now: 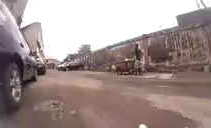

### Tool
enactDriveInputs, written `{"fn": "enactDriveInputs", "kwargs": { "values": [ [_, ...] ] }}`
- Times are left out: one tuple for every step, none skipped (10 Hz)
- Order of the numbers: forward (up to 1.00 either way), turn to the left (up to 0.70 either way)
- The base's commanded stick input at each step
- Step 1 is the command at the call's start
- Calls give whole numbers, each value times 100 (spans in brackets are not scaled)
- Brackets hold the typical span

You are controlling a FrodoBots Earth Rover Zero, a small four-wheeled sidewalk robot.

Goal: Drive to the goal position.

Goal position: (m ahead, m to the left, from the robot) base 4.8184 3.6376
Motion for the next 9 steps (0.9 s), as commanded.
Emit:
{"fn": "enactDriveInputs", "kwargs": {
  "values": [
    [70, 35],
    [70, 35],
    [70, 35],
    [70, 35],
    [70, 18],
    [70, 0],
    [70, 0],
    [70, 0],
    [70, 0]
  ]
}}
